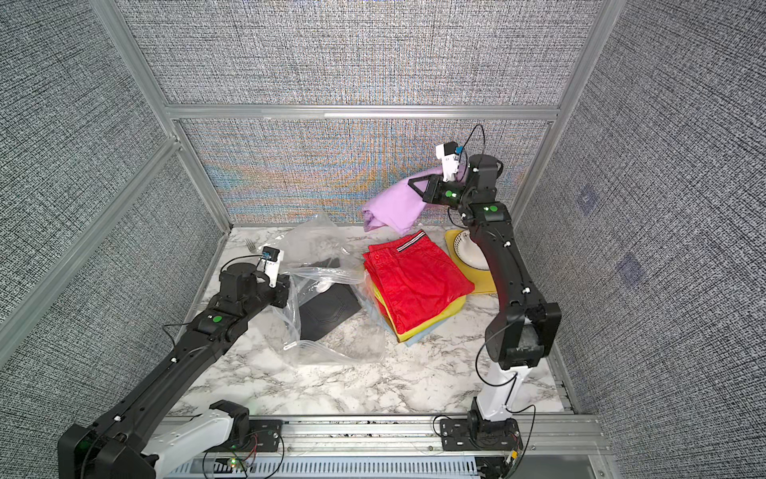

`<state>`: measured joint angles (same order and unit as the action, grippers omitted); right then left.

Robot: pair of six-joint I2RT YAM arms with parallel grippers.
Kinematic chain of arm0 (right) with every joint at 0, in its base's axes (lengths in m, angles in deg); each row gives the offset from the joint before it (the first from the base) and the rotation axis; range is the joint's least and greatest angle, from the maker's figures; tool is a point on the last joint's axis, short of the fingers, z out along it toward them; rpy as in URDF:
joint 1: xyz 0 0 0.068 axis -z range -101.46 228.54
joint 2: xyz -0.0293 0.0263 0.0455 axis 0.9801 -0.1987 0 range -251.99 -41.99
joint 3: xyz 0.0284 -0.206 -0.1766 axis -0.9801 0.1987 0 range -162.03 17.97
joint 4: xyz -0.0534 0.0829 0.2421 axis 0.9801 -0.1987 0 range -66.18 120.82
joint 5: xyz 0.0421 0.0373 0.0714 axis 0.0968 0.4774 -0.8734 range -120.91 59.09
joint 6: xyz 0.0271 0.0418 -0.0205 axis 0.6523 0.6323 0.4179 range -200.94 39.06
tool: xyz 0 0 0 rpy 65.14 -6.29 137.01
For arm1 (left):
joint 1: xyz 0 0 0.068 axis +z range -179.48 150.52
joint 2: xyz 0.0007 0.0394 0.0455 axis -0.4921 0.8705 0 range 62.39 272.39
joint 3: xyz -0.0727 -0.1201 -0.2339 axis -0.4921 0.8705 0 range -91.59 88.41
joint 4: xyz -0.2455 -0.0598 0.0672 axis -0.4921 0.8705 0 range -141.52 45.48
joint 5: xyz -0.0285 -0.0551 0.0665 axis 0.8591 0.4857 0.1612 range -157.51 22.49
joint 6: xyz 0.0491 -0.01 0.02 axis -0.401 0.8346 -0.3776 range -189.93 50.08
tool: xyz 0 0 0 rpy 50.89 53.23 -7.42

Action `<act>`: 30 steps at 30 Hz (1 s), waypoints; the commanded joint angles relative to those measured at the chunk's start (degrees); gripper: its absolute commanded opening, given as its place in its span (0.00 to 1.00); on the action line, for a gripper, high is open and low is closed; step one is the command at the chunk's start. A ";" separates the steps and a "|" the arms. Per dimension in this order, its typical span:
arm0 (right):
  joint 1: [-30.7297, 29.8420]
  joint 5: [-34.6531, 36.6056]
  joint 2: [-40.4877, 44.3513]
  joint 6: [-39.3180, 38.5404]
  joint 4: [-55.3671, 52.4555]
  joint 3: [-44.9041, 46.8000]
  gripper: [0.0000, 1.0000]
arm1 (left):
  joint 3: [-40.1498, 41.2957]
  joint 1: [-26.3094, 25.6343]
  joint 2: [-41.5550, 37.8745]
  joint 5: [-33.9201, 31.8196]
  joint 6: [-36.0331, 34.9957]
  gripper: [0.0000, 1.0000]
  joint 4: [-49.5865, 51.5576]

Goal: Take the trousers out of the vacuum bag
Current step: Place the trousers at the center of the board.

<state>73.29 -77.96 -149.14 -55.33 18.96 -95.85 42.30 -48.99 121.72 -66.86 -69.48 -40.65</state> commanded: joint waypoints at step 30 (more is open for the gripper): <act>2.89 -14.39 4.97 -6.09 3.13 17.38 0.00 | -0.04 0.00 -0.49 -1.17 0.15 0.00 0.53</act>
<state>76.24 -89.74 -145.38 -60.66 18.96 -79.30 42.41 -48.99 121.08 -67.52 -69.45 -39.73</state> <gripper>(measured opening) 0.098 0.049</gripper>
